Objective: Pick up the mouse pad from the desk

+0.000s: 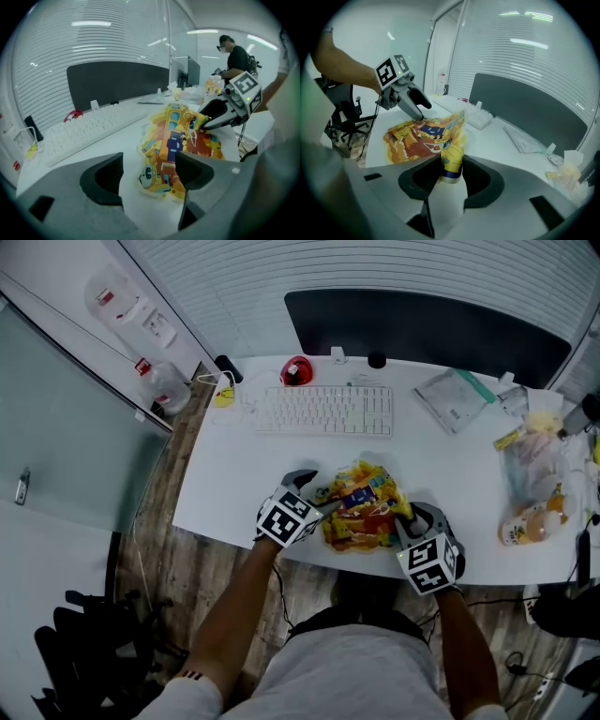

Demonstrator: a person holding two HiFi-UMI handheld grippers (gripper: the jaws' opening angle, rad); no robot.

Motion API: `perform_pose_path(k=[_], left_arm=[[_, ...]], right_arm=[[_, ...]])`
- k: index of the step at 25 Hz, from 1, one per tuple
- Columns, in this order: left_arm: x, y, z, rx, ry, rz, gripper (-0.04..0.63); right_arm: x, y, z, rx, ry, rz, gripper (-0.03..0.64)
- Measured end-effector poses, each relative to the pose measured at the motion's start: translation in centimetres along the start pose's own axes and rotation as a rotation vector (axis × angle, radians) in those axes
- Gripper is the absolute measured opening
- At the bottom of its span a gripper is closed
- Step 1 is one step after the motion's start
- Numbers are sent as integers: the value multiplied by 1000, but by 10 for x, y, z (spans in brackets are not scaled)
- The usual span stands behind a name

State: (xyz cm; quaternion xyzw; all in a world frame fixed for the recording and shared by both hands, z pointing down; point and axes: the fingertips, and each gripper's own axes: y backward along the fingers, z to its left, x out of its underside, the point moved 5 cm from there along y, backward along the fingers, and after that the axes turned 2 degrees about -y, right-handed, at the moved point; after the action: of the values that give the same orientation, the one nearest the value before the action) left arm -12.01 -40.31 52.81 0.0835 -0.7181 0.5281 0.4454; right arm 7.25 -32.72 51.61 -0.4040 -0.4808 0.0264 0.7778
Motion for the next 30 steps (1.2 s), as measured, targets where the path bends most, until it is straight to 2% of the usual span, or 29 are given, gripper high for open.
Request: perform_pose_path(k=[7,12,19,22,25,30], left_arm=[[-29,-22,6,183,-208,19,350],[-38,-40,9,283,-309,59,350],[-41,-56,2,446,-362,85,348],[-39,-57,-4,508,-372,91,277],[-41,-57,-5,529,-367,74,225],[-43,-49,-3,508,-367,35,156]], right_arm=[[-2,3,5,23,81,-24,146],[-1,2,9,38,136,-43,143],[-1,0,15,45,197,-62,141],[-1,-1,15,54,200,-61,141],[-2,-2,15,60,198,-55,141],[0,-3,11,70,179,-45,144]])
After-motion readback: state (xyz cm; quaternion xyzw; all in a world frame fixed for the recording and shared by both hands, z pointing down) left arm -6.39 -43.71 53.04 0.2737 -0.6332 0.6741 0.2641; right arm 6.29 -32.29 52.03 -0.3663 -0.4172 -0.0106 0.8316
